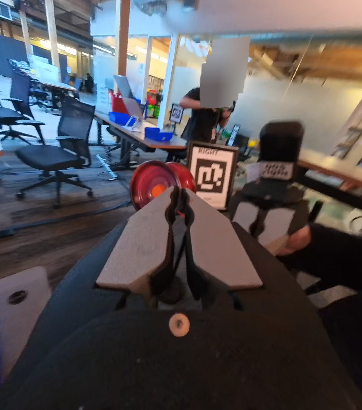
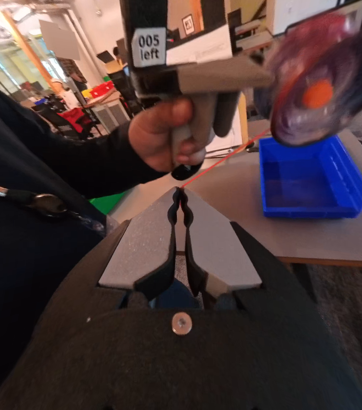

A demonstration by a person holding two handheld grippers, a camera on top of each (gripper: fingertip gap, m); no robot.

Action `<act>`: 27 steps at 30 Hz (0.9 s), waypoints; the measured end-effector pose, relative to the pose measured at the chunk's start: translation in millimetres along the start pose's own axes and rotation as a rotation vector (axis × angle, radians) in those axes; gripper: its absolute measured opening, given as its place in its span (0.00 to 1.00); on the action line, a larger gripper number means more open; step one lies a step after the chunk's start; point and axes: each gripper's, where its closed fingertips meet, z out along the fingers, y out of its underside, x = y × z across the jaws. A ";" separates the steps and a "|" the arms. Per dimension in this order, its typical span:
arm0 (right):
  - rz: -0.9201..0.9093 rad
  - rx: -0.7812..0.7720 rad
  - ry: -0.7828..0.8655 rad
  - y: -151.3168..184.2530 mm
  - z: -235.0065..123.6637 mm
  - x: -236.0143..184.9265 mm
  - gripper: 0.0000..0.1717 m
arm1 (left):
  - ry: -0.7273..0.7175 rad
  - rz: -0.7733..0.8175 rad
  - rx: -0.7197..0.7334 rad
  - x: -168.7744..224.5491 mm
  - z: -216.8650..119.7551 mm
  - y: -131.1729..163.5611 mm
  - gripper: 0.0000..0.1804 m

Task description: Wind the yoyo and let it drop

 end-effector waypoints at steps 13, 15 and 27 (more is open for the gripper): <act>-0.342 -0.151 0.358 -58.9 -72.4 51.1 0.00 | 0.149 0.142 -0.318 17.7 -8.7 46.3 0.00; -0.371 -0.153 0.409 -63.7 -75.8 64.1 0.00 | 0.258 0.119 -0.320 38.4 -10.6 43.4 0.00; -0.246 0.084 0.073 -44.6 -19.6 12.5 0.00 | 0.436 -0.112 0.054 69.9 -17.7 -48.1 0.00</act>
